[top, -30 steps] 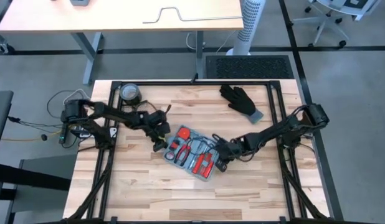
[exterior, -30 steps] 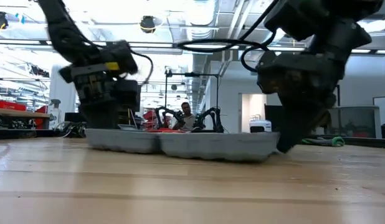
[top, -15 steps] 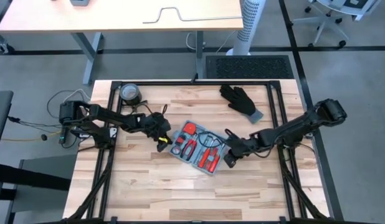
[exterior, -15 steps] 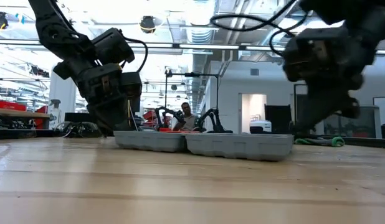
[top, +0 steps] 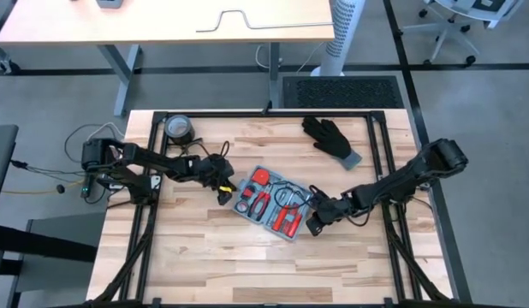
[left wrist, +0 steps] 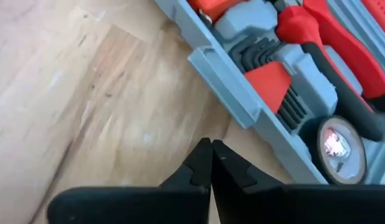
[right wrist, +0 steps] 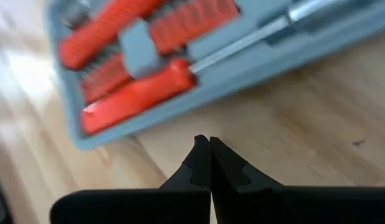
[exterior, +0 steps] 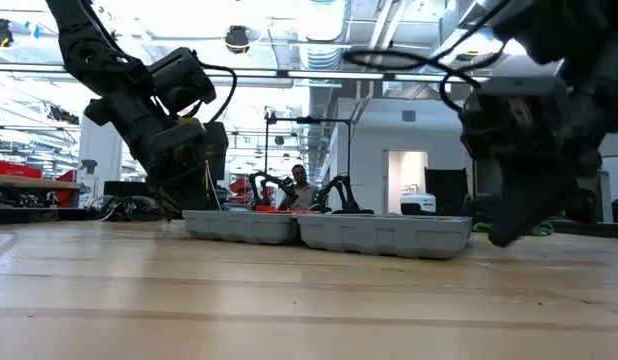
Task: Prefit tool cases
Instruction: Close the gray toolbox
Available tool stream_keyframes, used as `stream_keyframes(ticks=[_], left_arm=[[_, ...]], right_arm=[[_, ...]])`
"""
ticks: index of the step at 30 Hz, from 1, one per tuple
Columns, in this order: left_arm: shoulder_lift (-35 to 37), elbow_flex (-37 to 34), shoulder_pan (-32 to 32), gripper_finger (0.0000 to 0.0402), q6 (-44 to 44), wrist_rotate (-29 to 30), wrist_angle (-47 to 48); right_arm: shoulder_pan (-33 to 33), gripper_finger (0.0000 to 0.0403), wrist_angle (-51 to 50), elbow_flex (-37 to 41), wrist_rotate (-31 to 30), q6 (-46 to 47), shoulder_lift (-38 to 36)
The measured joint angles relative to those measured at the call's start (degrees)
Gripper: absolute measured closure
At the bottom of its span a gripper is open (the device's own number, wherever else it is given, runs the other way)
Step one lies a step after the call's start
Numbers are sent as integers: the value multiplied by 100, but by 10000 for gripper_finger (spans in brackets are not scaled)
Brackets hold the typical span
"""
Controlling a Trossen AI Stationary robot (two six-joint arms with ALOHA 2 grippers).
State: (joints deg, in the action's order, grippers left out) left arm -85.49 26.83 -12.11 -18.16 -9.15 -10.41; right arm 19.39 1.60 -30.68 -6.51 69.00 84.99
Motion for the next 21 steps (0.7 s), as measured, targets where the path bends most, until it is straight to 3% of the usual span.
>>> stream_keyframes(ticks=[4, 10, 21], left_arm=[[-300, 0, -24, 402, -52, -235, -437], [-1073, 41, -24, 401, -608, -763, -1954], [-578, 118, 22, 402, -804, -1351, -1818]], right_arm=[[-29, 403, 218, 5, 38, 8, 168], [-191, 403, 145, 15, 135, -27, 153], [-246, 403, 127, 17, 200, -136, 153]])
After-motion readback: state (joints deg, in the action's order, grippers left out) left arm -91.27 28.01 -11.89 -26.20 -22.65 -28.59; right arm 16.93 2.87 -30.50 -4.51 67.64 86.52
